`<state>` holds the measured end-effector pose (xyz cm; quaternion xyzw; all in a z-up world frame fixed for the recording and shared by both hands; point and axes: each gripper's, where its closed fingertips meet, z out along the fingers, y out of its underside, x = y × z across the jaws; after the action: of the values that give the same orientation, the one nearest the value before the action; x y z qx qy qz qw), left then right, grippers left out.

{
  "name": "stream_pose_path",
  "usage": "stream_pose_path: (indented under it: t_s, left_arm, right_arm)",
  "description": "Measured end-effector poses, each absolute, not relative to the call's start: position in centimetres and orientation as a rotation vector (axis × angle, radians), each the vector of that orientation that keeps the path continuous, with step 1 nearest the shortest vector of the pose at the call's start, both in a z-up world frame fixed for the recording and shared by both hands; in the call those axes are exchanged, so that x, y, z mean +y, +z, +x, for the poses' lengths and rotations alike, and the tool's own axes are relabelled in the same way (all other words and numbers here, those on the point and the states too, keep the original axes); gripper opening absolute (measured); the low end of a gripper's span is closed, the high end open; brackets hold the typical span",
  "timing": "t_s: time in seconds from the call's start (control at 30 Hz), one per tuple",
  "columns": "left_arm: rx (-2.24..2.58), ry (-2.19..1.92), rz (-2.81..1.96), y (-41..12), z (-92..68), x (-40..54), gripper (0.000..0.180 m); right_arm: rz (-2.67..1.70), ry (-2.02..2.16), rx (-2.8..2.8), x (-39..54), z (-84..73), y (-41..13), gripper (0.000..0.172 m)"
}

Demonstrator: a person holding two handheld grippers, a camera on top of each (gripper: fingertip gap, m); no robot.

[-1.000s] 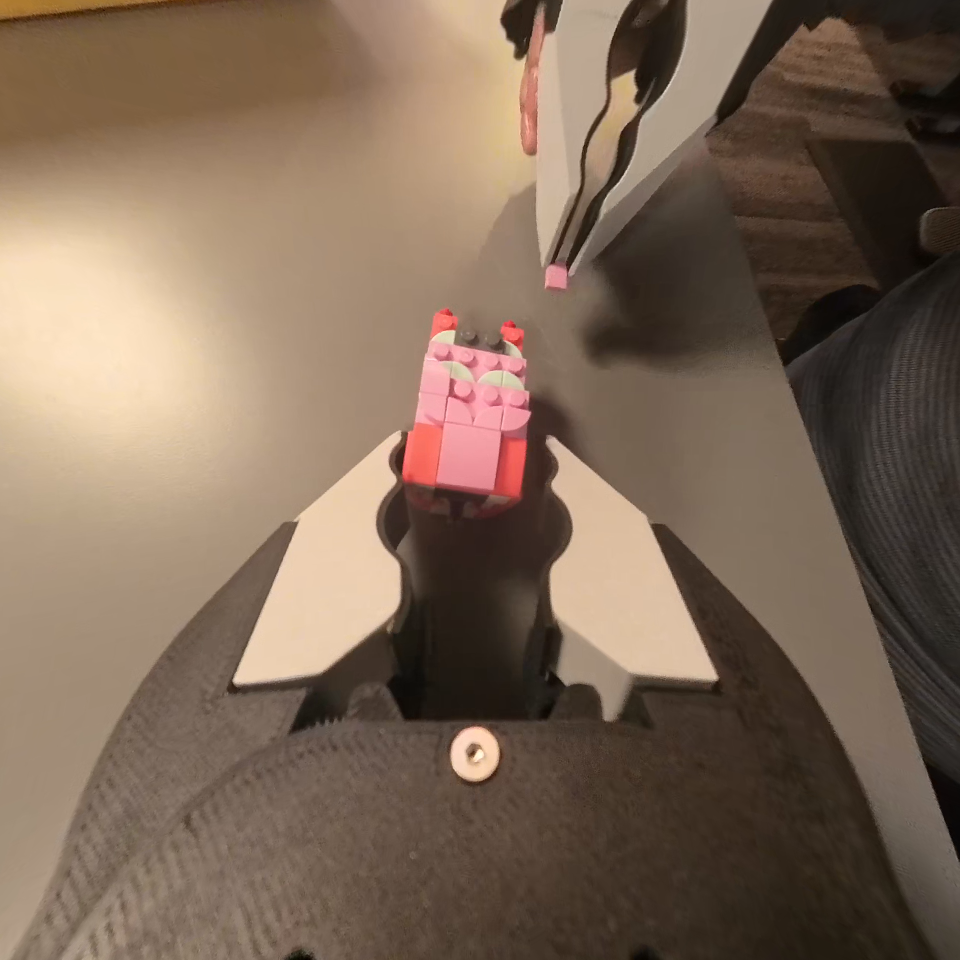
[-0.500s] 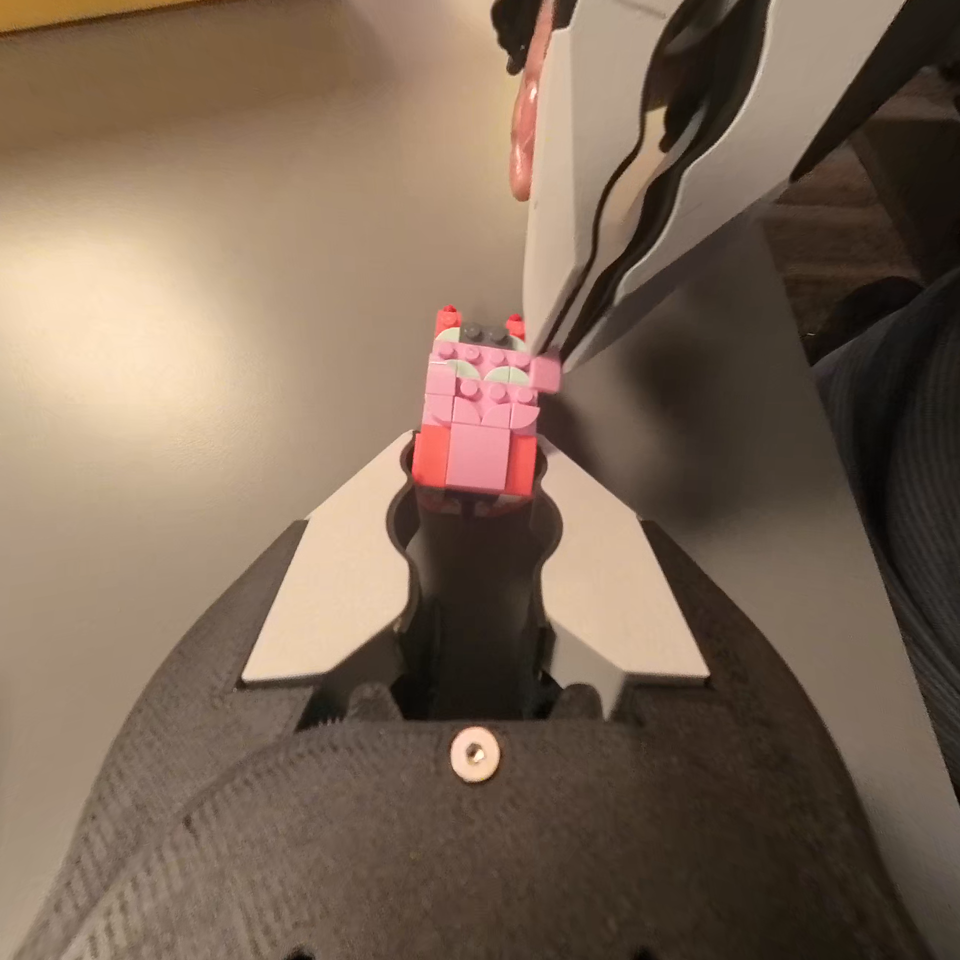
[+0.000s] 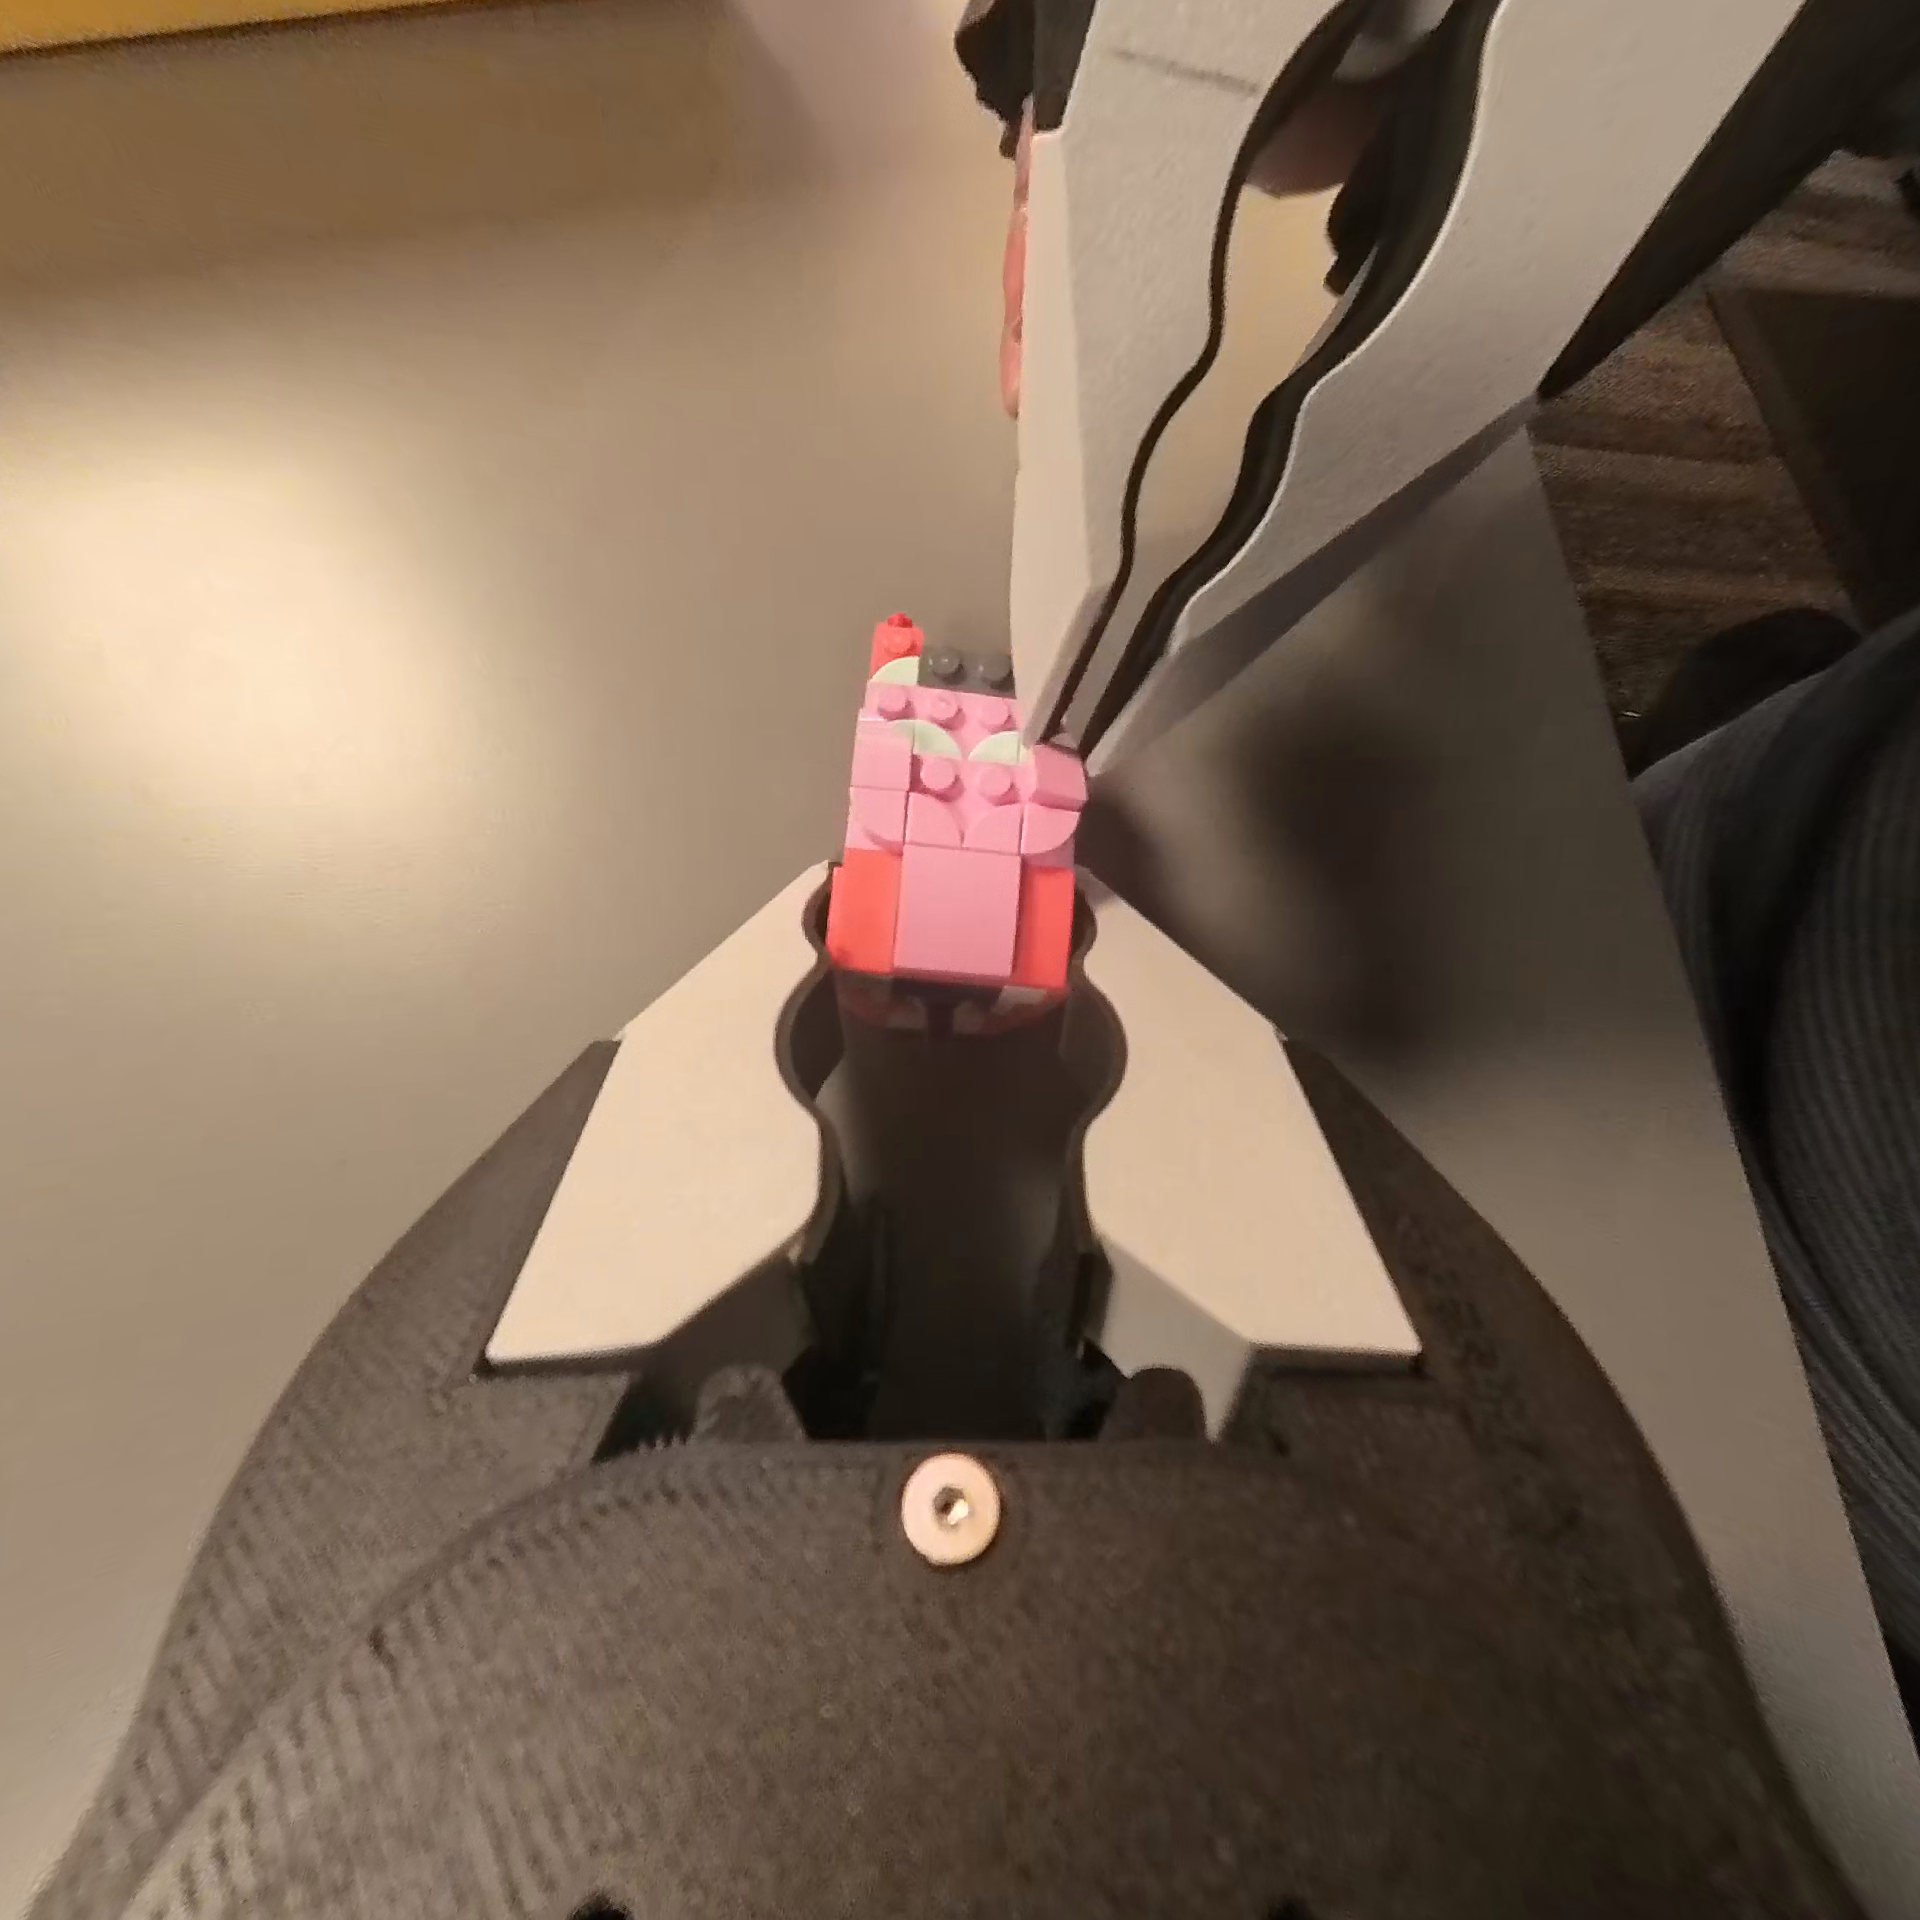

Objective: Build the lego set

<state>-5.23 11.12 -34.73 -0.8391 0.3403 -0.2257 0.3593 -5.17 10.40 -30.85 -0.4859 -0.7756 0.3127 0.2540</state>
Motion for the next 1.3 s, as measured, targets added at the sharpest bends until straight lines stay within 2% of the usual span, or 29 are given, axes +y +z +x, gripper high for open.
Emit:
stream_pose_path:
  t_s: [1.1,1.3]
  left_arm:
    - [0.864,-0.577,-2.167,-34.81,-5.28,11.32,0.04]
    - [0.862,-0.577,-2.168,-34.81,-5.29,11.34,0.04]
  right_arm:
    - [-1.241,0.786,-2.075,10.57,-5.4,-30.61,0.008]
    - [-1.19,0.762,-2.072,10.49,-5.46,-30.62,0.017]
